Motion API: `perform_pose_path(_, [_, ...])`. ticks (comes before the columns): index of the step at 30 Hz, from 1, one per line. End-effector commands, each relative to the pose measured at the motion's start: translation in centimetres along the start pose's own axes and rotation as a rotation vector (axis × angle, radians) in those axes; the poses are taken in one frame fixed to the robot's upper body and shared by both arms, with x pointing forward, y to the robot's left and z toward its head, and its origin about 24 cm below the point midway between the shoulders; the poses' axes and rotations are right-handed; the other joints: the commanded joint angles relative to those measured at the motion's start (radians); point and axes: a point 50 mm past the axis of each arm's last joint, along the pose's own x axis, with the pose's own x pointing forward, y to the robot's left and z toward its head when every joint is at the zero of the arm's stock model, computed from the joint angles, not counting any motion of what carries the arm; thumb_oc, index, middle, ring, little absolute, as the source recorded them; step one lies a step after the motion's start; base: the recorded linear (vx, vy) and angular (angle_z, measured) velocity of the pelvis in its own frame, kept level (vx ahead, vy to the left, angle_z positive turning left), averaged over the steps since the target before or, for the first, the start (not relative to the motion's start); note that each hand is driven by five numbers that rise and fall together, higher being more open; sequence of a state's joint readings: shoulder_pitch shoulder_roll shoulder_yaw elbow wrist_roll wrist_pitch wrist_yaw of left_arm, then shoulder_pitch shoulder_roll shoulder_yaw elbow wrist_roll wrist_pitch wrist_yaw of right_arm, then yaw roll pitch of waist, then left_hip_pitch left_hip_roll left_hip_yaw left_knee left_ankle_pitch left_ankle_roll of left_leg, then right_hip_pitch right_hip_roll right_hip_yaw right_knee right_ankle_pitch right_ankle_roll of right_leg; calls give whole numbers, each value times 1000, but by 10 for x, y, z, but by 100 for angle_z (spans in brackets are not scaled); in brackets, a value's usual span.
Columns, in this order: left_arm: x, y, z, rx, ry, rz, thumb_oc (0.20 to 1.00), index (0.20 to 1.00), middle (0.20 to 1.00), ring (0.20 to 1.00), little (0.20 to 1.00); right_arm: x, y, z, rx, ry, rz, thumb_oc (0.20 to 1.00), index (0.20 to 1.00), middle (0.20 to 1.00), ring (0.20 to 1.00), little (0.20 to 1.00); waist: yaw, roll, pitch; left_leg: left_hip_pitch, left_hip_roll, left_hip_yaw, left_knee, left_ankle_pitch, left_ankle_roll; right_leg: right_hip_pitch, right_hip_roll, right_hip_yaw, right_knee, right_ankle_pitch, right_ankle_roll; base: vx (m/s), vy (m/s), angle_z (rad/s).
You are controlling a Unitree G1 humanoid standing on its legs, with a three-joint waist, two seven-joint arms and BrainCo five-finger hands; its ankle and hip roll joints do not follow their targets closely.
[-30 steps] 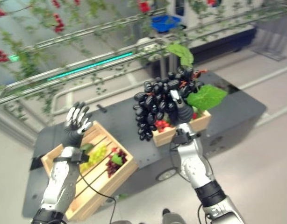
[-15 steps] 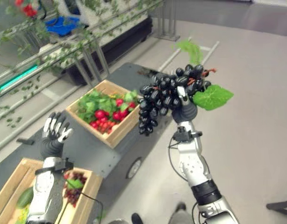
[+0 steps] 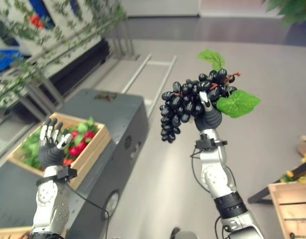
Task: Pick up the fruits from the basket on one side to the basket on the other side
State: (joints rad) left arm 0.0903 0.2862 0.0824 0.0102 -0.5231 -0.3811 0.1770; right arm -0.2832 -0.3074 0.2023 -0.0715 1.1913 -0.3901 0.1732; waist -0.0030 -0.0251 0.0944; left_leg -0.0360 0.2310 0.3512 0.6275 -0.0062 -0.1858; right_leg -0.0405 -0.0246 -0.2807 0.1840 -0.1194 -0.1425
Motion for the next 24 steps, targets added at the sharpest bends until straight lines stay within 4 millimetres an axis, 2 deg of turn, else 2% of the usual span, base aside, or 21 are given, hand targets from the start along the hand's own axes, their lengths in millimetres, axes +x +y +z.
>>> perform_pose_path(1, [10, -10, 21, 50, -126, -46, 1000, 1000, 1000, 1000, 1000, 20, 23, 27, 6, -166, 108, 200, 200, 200, 200, 200, -1, -39, 27, -103, -144, -45, -64, 11, 69, 120, -42, 18, -172, 66, 165, 125, -106, -106])
perform_pose_path(3, [11, -7, 23, 62, -136, -29, 1000, 1000, 1000, 1000, 1000, 17, 20, 28, 6, -170, 102, 200, 200, 200, 200, 200, 3, -46, 27, -125, -146, -56, -164, -11, 102, 124, -30, 51, -172, 66, 177, 150, -24, -86])
perform_pose_path(4, [11, -8, 23, 71, -140, -24, 1000, 1000, 1000, 1000, 1000, 16, 20, 26, -7, -161, 101, 200, 200, 200, 200, 200, 13, -40, 29, -146, -176, -107, -230, -24, 117, 128, -23, 76, -170, 62, 184, 286, 29, -101])
perform_pose_path(5, [10, -8, 24, 90, -150, -28, 1000, 1000, 1000, 1000, 1000, 19, 20, 22, -6, -151, 101, 200, 200, 200, 200, 200, 51, -31, 30, -198, -295, -281, -322, 1, 121, 144, 4, 153, -179, 63, 188, 283, 25, -118])
perform_pose_path(6, [10, -7, 27, 89, -163, -25, 1000, 1000, 1000, 1000, 1000, 20, 20, 20, 3, -151, 98, 200, 200, 200, 200, 200, 59, -27, 27, -201, -308, -320, -367, 26, 120, 144, 19, 179, -179, 65, 189, 227, 5, -163])
perform_pose_path(9, [10, -4, 30, 102, -180, -10, 1000, 1000, 1000, 1000, 1000, 21, 21, 21, 3, -161, 100, 200, 200, 200, 200, 200, 59, -22, 22, -177, -316, -317, -407, 38, 132, 150, 31, 211, -170, 57, 192, 169, 22, -149])
perform_pose_path(11, [9, -3, 31, 104, -181, -14, 1000, 1000, 1000, 1000, 1000, 20, 23, 19, 16, -158, 105, 200, 200, 200, 200, 200, 58, -11, 6, -112, -315, -306, -474, 21, 157, 154, 39, 240, -161, 42, 201, 243, 130, -104])
perform_pose_path(13, [7, -3, 32, 111, -185, -15, 1000, 1000, 1000, 1000, 1000, 18, 20, 21, 11, -164, 91, 200, 200, 200, 200, 200, 46, 0, -14, -50, -318, -275, -533, 12, 174, 160, 30, 256, -141, 31, 221, 277, 188, -117])
perform_pose_path(15, [8, -3, 35, 134, -196, -17, 1000, 1000, 1000, 1000, 1000, 18, 20, 22, 1, -178, 82, 200, 200, 200, 200, 200, 31, 18, -15, 18, -308, -218, -585, -6, 198, 103, 10, 243, 27, 32, 273, 208, 175, -78])
perform_pose_path(16, [8, -3, 35, 134, -197, -17, 1000, 1000, 1000, 1000, 1000, 18, 20, 23, 1, -178, 83, 200, 200, 200, 200, 200, 34, 19, -16, 15, -306, -215, -587, -2, 198, 97, 12, 246, 29, 35, 272, 98, 137, -75])
perform_pose_path(17, [10, -4, 38, 154, -213, -25, 1000, 1000, 1000, 1000, 1000, 19, 21, 23, 8, -195, 80, 200, 200, 200, 200, 200, 20, 27, 0, 62, -298, -180, -610, -17, 209, 29, -18, 225, 142, 97, 347, 36, 72, -76])
perform_pose_path(18, [11, -4, 38, 154, -215, -25, 1000, 1000, 1000, 1000, 1000, 20, 21, 23, 8, -195, 81, 200, 200, 200, 200, 200, 23, 28, -1, 59, -296, -177, -612, -13, 208, 25, -16, 228, 141, 102, 346, 88, 130, -96])
perform_pose_path(19, [12, -4, 41, 165, -229, -34, 1000, 1000, 1000, 1000, 1000, 20, 23, 21, 9, -195, 81, 200, 200, 200, 200, 200, 8, 44, 15, 92, -277, -151, -626, -21, 214, -41, -41, 176, 217, 137, 361, 30, 55, -84])
perform_pose_path(20, [12, -4, 41, 165, -230, -33, 1000, 1000, 1000, 1000, 1000, 21, 23, 21, 9, -195, 81, 200, 200, 200, 200, 200, 9, 43, 15, 92, -279, -149, -628, -21, 215, -46, -43, 178, 227, 133, 361, 64, 94, -76])
perform_pose_path(21, [13, -4, 43, 170, -236, -31, 1000, 1000, 1000, 1000, 1000, 20, 24, 19, 10, -187, 83, 200, 200, 200, 200, 200, 8, 46, 24, 110, -275, -134, -635, -30, 214, -72, -67, 115, 242, 121, 352, 110, 88, -42])
perform_pose_path(22, [12, -1, 45, 180, -246, -24, 1000, 1000, 1000, 1000, 1000, 20, 26, 15, 28, -177, 88, 200, 200, 200, 200, 200, 18, 58, 21, 143, -265, -87, -666, -42, 205, -97, -132, -50, 181, 103, 324, 106, 84, -27])
perform_pose_path(23, [12, -1, 45, 180, -246, -24, 1000, 1000, 1000, 1000, 1000, 20, 26, 15, 28, -177, 88, 200, 200, 200, 200, 200, 17, 59, 20, 140, -263, -87, -667, -39, 204, -97, -130, -52, 174, 109, 322, 246, 37, -50])
perform_pose_path(24, [9, 2, 46, 177, -246, -23, 1000, 1000, 1000, 1000, 1000, 20, 26, 15, 38, -173, 89, 200, 200, 200, 200, 200, 23, 62, 11, 168, -259, -71, -698, -56, 192, -119, -144, -132, 99, 99, 312, 217, -53, -74])
